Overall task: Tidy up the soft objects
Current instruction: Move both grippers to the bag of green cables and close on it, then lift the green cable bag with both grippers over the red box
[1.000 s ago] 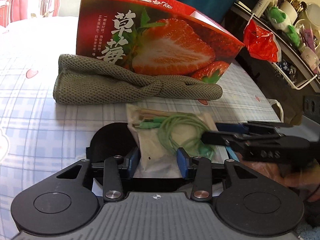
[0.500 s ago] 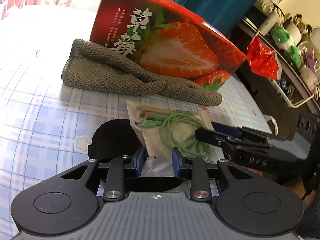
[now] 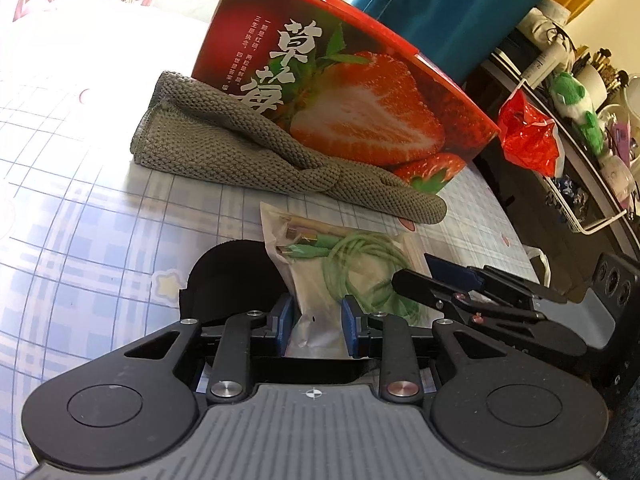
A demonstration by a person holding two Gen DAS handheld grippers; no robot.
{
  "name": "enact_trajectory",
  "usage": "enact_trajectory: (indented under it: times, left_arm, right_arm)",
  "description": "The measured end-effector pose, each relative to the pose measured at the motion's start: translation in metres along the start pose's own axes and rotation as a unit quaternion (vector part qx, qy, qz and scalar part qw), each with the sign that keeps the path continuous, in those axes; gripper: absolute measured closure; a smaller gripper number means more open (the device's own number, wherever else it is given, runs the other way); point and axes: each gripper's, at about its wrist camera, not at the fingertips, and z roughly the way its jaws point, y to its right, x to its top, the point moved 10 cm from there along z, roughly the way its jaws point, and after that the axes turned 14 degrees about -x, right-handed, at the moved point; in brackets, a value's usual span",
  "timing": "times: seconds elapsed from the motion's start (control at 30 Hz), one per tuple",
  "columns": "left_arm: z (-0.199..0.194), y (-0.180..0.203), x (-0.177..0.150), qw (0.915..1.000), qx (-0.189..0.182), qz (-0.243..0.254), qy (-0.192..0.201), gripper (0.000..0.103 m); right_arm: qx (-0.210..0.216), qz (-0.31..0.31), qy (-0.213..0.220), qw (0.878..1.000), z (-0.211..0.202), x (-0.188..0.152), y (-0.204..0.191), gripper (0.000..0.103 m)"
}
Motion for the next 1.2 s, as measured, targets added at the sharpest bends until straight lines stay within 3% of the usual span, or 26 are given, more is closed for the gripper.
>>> enact_trajectory:
  times: [0.2,0.4,0.53,0.67,0.9,1.2]
  left_arm:
    - [0.005,-0.003,0.009,0.9999,0.002,-0.012,-0.005,0.074]
    - [0.002,0.005,0.008,0.9998,0.016,0.013,0.006,0.091]
    - [-0.01,0.024,0.014,0.9979,0.007,0.056,0.031,0.095]
    - [-0.015,0.038,0.015,0.9957,0.009,0.082,0.042,0.096]
    - [-0.013,0.032,0.007,0.9969,0.017,0.071,0.029,0.096]
    - [-0.01,0.015,-0.005,0.9986,0.029,0.042,0.01,0.095]
  right_arm:
    - [0.007,0.004,-0.001,1.0,0.0,-0.001,0.0,0.057]
    - [0.015,0.022,-0.013,1.0,0.001,-0.001,0.002,0.056]
    - [0.026,0.049,-0.009,0.998,-0.005,0.003,0.006,0.067]
    - [0.027,0.057,0.003,0.998,-0.014,0.008,0.005,0.071]
    - [0.024,0.068,-0.011,0.997,-0.015,0.004,0.009,0.078]
    - [0.012,0.05,-0.049,0.997,-0.013,-0.008,0.006,0.073]
